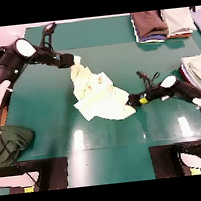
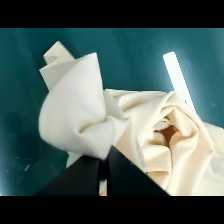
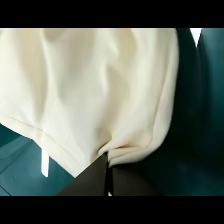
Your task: Fold the shirts.
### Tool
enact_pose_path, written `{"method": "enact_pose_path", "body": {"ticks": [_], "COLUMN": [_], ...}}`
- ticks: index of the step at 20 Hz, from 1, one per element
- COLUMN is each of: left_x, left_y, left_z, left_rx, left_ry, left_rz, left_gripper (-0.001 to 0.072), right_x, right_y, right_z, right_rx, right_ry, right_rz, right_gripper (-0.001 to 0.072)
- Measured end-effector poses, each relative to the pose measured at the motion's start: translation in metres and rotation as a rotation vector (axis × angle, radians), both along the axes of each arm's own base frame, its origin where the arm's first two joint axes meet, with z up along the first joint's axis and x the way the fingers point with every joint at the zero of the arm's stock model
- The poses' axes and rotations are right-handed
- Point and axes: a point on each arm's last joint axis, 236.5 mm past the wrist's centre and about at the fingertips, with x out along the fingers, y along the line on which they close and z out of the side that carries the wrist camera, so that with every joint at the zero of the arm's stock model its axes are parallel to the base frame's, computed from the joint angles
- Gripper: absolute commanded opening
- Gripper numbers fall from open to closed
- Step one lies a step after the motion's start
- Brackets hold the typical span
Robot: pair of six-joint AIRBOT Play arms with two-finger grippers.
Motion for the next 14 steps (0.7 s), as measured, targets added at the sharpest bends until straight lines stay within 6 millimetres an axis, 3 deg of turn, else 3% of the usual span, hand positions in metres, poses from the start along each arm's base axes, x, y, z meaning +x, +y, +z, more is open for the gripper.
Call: {"method": "enact_pose_path", "body": {"ticks": [2, 5, 7, 10, 12, 14], "left_x": [-0.006, -0.028, -0.054, -0.112, -0.152, -0.193], "left_y": [0.012, 0.038, 0.054, 0.077, 0.091, 0.103], "left_z": [0.039, 0.122, 0.182, 0.267, 0.31, 0.347], "left_rx": [0.024, 0.063, 0.063, 0.028, -0.003, -0.037], "left_ry": [-0.104, -0.32, -0.47, -0.687, -0.81, -0.92], "left_rz": [0.012, 0.048, 0.076, 0.116, 0.138, 0.159], "left_gripper": [0.0026, 0.0026, 0.0026, 0.0026, 0.0026, 0.0025], "right_x": [0.025, 0.055, 0.06, 0.045, 0.024, 0.001], "right_y": [-0.013, -0.053, -0.087, -0.132, -0.157, -0.172], "right_z": [0.044, 0.141, 0.212, 0.312, 0.371, 0.416], "right_rx": [-0.006, -0.04, -0.081, -0.166, -0.24, -0.309], "right_ry": [-0.126, -0.365, -0.529, -0.755, -0.895, -1.006], "right_rz": [0.002, -0.034, -0.087, -0.18, -0.251, -0.309], "right_gripper": [0.0016, 0.0016, 0.0016, 0.0016, 0.0016, 0.0016]}}
